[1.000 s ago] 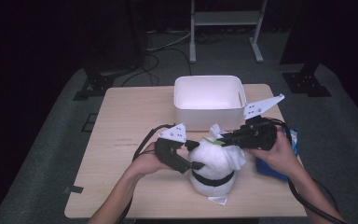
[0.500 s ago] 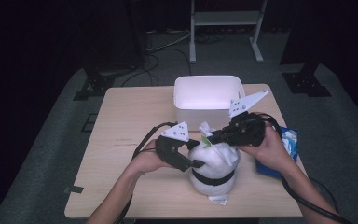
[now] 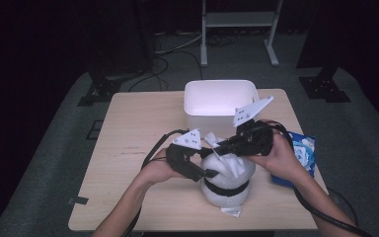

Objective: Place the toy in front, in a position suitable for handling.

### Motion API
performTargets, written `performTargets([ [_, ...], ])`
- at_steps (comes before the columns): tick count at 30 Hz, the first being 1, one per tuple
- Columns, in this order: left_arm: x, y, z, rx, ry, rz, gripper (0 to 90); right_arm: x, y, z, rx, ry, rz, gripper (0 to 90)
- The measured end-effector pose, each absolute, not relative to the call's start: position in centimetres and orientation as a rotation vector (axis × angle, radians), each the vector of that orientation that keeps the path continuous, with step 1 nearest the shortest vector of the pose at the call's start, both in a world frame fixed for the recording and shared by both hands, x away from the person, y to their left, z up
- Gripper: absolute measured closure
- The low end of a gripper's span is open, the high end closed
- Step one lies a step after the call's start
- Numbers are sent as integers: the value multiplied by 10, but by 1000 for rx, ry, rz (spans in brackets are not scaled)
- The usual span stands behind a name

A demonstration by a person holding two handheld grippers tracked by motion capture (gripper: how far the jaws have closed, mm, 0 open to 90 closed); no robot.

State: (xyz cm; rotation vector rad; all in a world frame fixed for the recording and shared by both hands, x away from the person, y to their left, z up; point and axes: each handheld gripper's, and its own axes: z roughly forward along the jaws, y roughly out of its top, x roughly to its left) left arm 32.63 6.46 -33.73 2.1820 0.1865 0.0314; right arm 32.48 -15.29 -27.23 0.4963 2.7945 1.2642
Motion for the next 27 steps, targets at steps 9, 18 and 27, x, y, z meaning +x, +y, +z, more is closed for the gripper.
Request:
performTargets([
  [9, 325, 62, -339, 2155, 188, 29, 242, 322, -158, -274, 520, 2797, 1213, 835],
  [18, 330, 53, -359, 2143, 187, -29, 83, 322, -175, -283, 585, 2791, 1248, 837],
  [27, 334, 54, -361, 2075, 204, -33, 287, 321, -179, -281, 585, 2750, 1292, 837],
])
